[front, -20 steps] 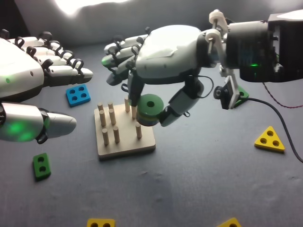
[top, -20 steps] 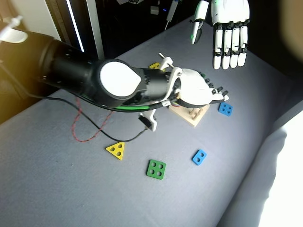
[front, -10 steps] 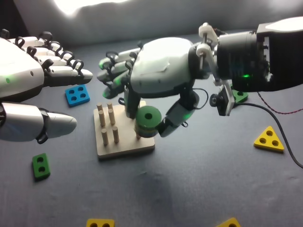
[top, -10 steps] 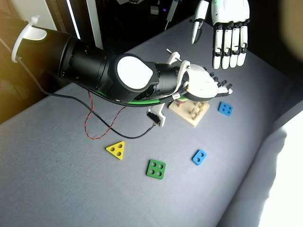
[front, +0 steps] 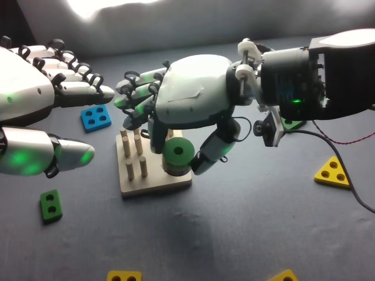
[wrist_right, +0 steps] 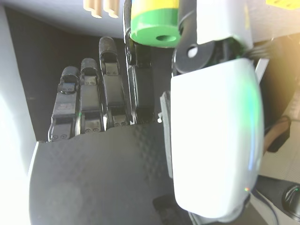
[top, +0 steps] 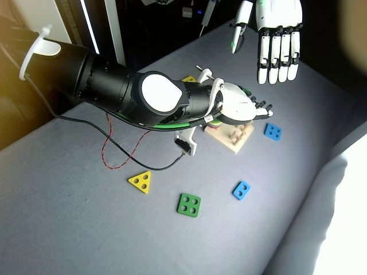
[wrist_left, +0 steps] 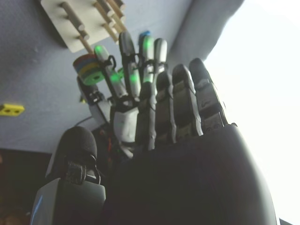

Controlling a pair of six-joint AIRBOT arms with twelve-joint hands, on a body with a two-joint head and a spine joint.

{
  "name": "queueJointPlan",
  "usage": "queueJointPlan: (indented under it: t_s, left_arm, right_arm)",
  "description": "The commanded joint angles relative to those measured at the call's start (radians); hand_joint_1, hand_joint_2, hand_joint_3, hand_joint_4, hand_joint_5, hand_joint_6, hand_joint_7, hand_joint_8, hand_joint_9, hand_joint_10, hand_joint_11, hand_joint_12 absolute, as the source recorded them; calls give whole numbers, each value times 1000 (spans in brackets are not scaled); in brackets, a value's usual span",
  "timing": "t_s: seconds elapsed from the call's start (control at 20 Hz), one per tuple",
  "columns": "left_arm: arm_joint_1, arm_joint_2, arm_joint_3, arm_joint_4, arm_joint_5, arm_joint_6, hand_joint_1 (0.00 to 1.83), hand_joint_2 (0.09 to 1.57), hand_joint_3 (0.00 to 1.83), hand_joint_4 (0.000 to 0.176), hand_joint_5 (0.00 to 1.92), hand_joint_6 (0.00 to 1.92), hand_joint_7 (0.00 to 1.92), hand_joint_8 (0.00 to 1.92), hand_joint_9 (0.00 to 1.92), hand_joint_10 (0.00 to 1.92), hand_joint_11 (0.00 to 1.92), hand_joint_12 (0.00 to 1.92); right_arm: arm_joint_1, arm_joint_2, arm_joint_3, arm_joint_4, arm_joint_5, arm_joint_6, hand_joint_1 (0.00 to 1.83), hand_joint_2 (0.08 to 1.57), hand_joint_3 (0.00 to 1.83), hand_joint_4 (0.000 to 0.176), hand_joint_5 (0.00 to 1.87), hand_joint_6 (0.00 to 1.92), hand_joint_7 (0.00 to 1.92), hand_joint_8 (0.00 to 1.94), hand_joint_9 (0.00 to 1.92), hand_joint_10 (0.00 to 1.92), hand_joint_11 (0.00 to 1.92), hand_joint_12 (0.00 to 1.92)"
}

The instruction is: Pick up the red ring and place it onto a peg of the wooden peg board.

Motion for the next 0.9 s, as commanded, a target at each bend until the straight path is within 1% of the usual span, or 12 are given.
queueJointPlan:
  t_s: [0.0,0.05,0.1,0.2,0.25,0.3,0.35,0.45,0.5,0.55,0.65,0.85]
  left_arm:
    - [-14,11,8,-3,-66,2,0,1354,0,0,181,1,170,1,115,1,0,270]
    - [-14,11,8,-2,-66,2,0,1353,0,0,181,0,190,5,136,6,0,280]
    - [-14,11,8,-2,-66,2,0,1354,0,0,178,0,186,2,131,2,0,280]
    - [-14,11,8,-1,-66,2,0,1356,1,0,166,0,165,1,112,0,0,222]
    - [-14,11,8,-1,-66,2,0,1354,0,0,189,2,193,3,138,3,0,277]
    - [-15,11,8,-1,-66,2,0,1357,1,0,196,2,198,2,144,2,0,302]
    - [-15,11,8,0,-66,2,0,1359,2,0,177,2,173,3,119,2,0,241]
    - [-15,11,8,1,-66,3,0,1360,2,0,178,4,177,6,121,5,0,224]
    - [-15,11,8,1,-66,3,0,1362,2,0,196,4,196,5,141,5,0,286]
    - [-15,11,8,1,-66,3,0,1357,0,0,181,3,179,4,124,3,0,242]
    - [-15,11,8,1,-66,3,0,1359,0,0,199,5,188,3,130,3,0,271]
    - [-15,11,8,1,-66,3,0,1362,1,0,197,3,202,4,145,4,0,282]
  right_arm:
    - [8,3,6,38,28,-4,1165,959,0,23,1461,115,418,2,103,0,0,0]
    - [8,-2,13,41,28,-4,1169,959,0,8,1458,121,413,0,103,0,0,0]
    - [7,-6,20,42,28,-4,1160,961,0,40,1451,132,364,0,85,1,0,0]
    - [7,-12,34,51,28,-4,1159,960,0,45,1450,139,359,2,99,8,0,0]
    - [7,-14,40,54,30,-4,1176,961,0,0,1443,150,371,4,104,7,0,0]
    - [6,-16,47,55,32,-5,1172,970,1,0,1387,267,358,1,105,1,0,0]
    - [5,-19,56,57,34,-5,1171,981,1,0,1327,389,363,0,110,0,0,0]
    - [4,-28,76,67,36,-5,1158,995,1,0,1273,493,373,0,119,1,0,0]
    - [4,-30,81,71,37,-5,1166,988,0,0,1299,448,395,1,150,5,0,0]
    - [4,-31,82,72,37,-6,1184,988,0,0,1299,442,395,1,139,5,0,0]
    - [5,-35,83,75,37,-11,1160,998,1,0,1264,512,358,1,152,5,0,0]
    - [12,-49,83,91,37,-31,1156,998,0,0,1260,520,377,6,136,0,0,0]
